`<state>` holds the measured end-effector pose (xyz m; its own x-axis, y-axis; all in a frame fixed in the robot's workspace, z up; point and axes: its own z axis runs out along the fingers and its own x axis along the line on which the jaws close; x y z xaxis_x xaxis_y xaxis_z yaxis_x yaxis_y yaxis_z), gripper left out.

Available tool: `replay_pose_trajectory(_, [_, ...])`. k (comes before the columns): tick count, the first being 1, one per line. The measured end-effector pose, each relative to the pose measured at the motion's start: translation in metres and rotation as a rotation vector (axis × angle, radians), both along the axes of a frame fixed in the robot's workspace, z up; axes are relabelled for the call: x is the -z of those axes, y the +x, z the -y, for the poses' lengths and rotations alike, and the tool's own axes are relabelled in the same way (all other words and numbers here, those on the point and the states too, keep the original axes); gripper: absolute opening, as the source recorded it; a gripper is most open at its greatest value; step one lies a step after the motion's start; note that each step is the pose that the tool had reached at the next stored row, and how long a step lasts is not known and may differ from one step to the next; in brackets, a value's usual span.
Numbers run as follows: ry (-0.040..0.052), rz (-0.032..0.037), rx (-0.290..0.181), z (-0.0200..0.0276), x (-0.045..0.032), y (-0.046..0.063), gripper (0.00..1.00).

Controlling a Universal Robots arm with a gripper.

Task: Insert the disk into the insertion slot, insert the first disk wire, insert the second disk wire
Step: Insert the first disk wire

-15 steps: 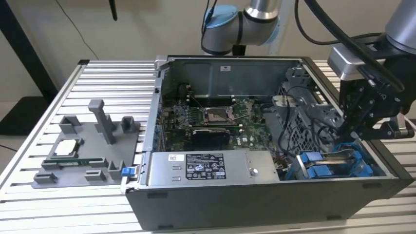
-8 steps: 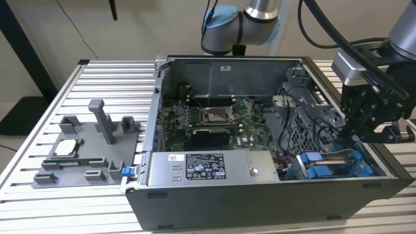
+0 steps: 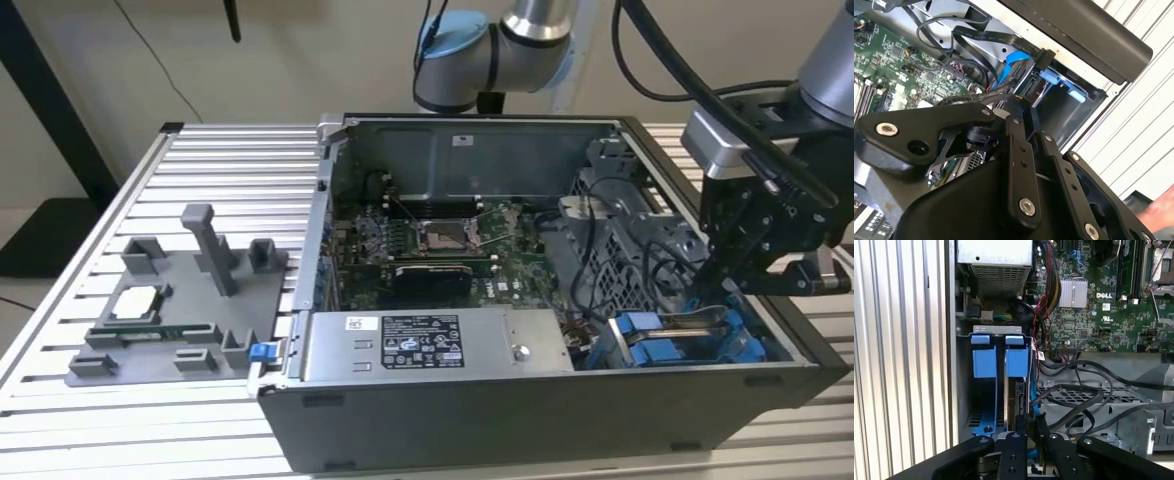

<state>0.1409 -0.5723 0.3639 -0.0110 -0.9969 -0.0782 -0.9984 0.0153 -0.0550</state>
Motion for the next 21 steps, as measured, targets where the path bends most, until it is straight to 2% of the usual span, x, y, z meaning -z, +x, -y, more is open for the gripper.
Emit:
replay_pose_trajectory(4, [0.0003, 0.0000, 0.000, 0.0000, 0.0027, 0.000, 0.00])
replay_pose_trajectory(15, [0.0059, 0.0000, 0.000, 0.0000, 0.0184, 0.004, 0.00])
replay_pose_trajectory(21, [0.0073, 0.0000, 0.001, 0.0006, 0.0218, 0.005, 0.00])
